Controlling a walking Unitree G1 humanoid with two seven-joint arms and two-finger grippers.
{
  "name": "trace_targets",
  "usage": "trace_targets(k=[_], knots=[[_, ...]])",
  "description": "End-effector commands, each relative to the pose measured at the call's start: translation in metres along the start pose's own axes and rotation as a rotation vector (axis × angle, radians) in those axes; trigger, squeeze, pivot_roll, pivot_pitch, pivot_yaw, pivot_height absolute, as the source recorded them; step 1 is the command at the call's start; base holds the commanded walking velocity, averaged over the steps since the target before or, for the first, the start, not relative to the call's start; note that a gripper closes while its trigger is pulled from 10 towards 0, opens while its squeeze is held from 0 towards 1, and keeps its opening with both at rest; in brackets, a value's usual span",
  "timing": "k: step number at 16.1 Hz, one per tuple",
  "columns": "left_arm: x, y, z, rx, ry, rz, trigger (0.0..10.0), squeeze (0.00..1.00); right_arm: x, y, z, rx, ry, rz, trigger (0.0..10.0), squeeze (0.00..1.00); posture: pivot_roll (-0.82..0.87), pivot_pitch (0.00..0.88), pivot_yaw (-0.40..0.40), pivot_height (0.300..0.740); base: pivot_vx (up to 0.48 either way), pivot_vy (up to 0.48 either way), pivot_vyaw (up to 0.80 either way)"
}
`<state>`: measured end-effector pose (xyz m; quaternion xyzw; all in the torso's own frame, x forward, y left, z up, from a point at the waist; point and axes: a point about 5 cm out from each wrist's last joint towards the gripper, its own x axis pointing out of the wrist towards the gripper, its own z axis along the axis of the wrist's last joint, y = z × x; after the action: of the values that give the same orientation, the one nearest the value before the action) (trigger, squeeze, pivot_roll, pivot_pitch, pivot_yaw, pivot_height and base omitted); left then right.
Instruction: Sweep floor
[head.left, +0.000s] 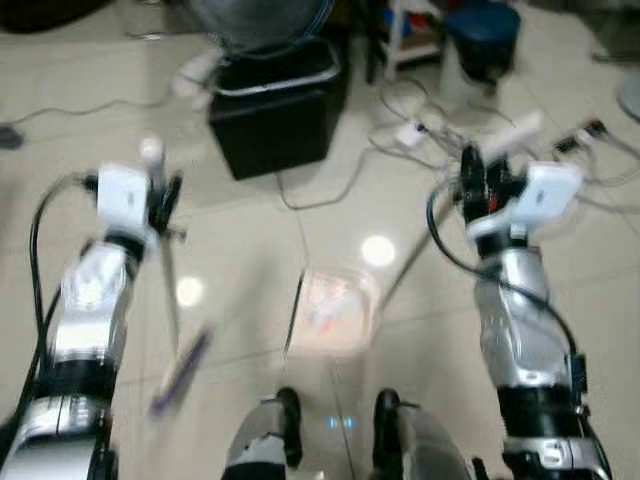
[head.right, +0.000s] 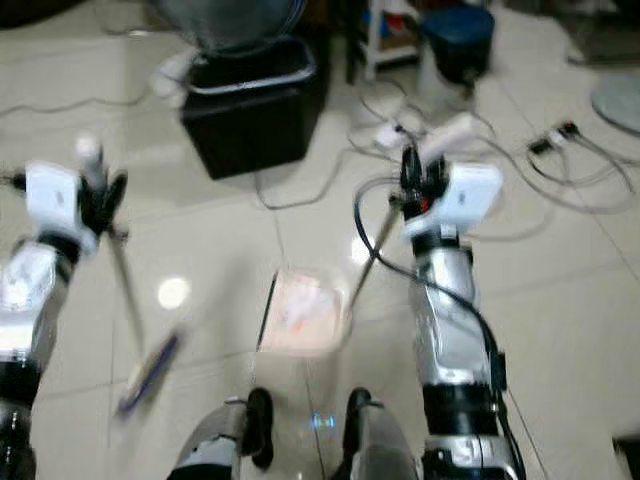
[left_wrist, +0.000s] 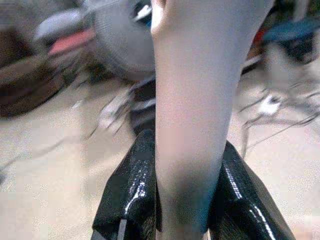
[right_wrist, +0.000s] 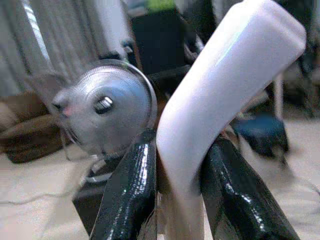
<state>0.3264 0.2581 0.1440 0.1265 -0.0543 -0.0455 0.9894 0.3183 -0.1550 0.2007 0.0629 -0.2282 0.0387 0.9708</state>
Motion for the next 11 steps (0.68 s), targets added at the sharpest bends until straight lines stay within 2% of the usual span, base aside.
trace_targets(k=[1,3,5,8,11], knots=[[-0.006,0.0,-0.001,0.014,0.01,0.027,10.0,0.0,0.005,0.011,0.014,-0.003,-0.035,0.027,10.0,0.0,0.0,0.122,0.085,0.74,0.0,0.0,0.79],[-0.017,-0.013,-0.011,0.008,0.037,0.022,10.0,0.0,0.009,0.014,0.023,0.019,-0.027,0.01,10.0,0.0,0.0,0.107,0.071,0.74,0.0,0.0,0.8],[-0.028,-0.038,-0.013,-0.014,0.046,0.0,10.0,0.0,0.009,0.017,0.024,0.097,-0.01,-0.02,10.0,0.0,0.0,0.092,0.067,0.74,0.0,0.0,0.8],[-0.032,-0.052,-0.008,-0.023,0.04,-0.023,10.0,0.0,0.011,0.017,0.025,0.118,-0.002,-0.039,10.0,0.0,0.01,0.086,0.063,0.74,0.0,0.0,0.8],[-0.03,-0.058,0.006,-0.043,0.02,0.016,10.0,0.0,0.012,0.02,0.021,0.072,0.061,-0.032,10.0,0.0,0.01,0.079,0.061,0.74,0.0,0.0,0.8]])
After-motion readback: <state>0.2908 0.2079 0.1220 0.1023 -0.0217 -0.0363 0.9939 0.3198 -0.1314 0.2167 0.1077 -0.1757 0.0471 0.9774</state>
